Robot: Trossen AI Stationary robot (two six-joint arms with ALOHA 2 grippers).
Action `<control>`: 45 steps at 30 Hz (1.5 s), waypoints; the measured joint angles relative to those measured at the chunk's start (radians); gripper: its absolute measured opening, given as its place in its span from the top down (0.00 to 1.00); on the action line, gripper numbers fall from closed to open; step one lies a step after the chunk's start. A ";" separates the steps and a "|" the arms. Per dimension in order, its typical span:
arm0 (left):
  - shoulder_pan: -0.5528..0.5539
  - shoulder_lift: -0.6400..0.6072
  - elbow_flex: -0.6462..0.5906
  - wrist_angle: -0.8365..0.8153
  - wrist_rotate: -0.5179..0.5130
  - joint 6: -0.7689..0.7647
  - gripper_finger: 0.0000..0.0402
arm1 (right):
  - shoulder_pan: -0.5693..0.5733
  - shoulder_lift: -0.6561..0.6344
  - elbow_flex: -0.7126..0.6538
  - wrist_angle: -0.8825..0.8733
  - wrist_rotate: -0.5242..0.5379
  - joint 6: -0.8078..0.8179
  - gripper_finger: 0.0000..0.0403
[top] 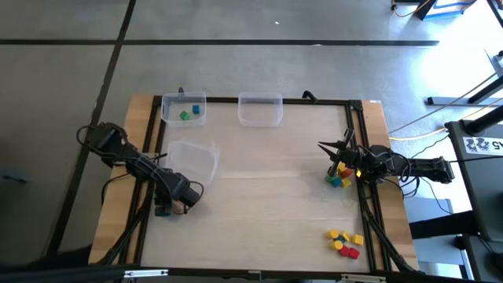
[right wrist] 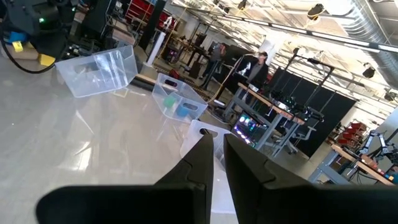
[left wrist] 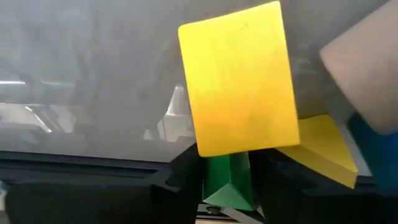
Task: Sort blocks by size
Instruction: Put the green triangle game block into the middle left transparent bin, then put the blue square game block into the top left transparent bin
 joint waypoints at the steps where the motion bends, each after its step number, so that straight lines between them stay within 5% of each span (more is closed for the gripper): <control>1: 0.000 0.000 0.000 -0.007 -0.003 0.005 0.72 | 0.000 0.000 0.000 -0.001 0.000 0.000 0.89; 9: 0.000 0.000 -0.001 -0.045 -0.006 0.029 0.86 | 0.000 0.000 0.000 -0.004 0.000 0.000 0.89; 22: 0.001 -0.005 0.064 -0.088 -0.008 0.105 0.95 | 0.000 0.000 0.000 -0.006 0.000 0.000 0.89; 45: 0.089 -0.099 0.192 -0.127 -0.130 0.116 1.00 | 0.000 0.000 0.000 -0.007 0.000 0.000 0.89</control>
